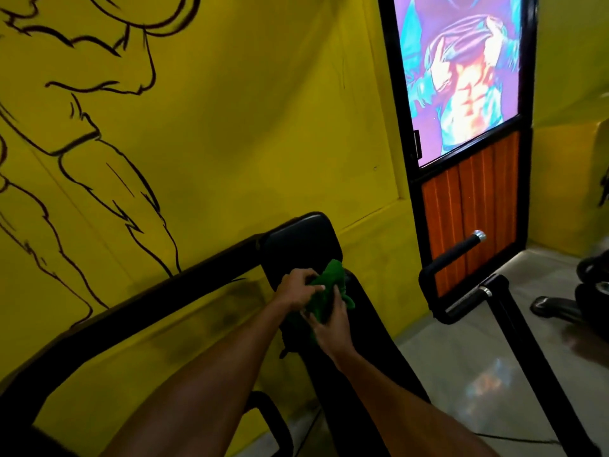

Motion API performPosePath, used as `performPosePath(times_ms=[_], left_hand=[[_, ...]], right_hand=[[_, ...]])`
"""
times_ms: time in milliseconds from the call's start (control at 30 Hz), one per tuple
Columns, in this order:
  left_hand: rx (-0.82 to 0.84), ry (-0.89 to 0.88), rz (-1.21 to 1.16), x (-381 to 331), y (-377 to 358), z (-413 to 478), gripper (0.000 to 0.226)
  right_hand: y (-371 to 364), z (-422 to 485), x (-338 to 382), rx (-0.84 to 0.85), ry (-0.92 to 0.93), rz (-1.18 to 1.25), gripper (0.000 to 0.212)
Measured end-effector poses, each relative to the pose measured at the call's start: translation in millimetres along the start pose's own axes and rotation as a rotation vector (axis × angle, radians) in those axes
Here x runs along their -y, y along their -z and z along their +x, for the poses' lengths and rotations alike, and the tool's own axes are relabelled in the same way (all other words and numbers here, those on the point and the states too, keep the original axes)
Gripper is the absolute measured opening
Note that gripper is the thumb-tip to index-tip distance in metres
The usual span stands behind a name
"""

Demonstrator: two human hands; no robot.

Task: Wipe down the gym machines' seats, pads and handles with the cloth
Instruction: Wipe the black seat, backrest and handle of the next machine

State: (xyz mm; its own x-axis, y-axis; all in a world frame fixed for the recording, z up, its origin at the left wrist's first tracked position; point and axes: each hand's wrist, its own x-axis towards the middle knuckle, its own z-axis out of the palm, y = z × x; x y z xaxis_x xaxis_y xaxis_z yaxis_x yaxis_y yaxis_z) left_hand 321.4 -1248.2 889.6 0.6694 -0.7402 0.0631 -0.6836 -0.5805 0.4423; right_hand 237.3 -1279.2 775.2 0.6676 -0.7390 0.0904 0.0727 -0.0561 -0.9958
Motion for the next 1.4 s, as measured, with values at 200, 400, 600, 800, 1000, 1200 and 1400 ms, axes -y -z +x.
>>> performPosePath(times_ms=[200,400,600,800,1000,1200,1400], left_hand=[[-0.212,0.018,-0.18,36,31,41,0.019],[-0.447,0.239,-0.231,110,70,102,0.027],[-0.127,0.212,-0.648,128,71,153,0.074],[0.055,0.312,-1.149,138,69,163,0.059],[0.077,0.298,-1.195,151,61,171,0.053],[0.068,0.32,-1.059,132,56,172,0.052],[-0.086,0.363,-1.026,123,54,173,0.052]], right_hand=[[-44,58,-3,-0.281,0.03,-0.057,0.06],[-101,99,-16,-0.305,0.037,-0.118,0.066],[-143,128,-24,-0.388,0.105,-0.376,0.076],[-161,184,23,-0.465,0.394,-0.506,0.066],[-150,220,49,-0.605,0.527,-0.414,0.05],[-150,172,-40,-0.624,0.377,-0.406,0.042],[-121,227,8,-0.874,-0.059,-0.199,0.044]])
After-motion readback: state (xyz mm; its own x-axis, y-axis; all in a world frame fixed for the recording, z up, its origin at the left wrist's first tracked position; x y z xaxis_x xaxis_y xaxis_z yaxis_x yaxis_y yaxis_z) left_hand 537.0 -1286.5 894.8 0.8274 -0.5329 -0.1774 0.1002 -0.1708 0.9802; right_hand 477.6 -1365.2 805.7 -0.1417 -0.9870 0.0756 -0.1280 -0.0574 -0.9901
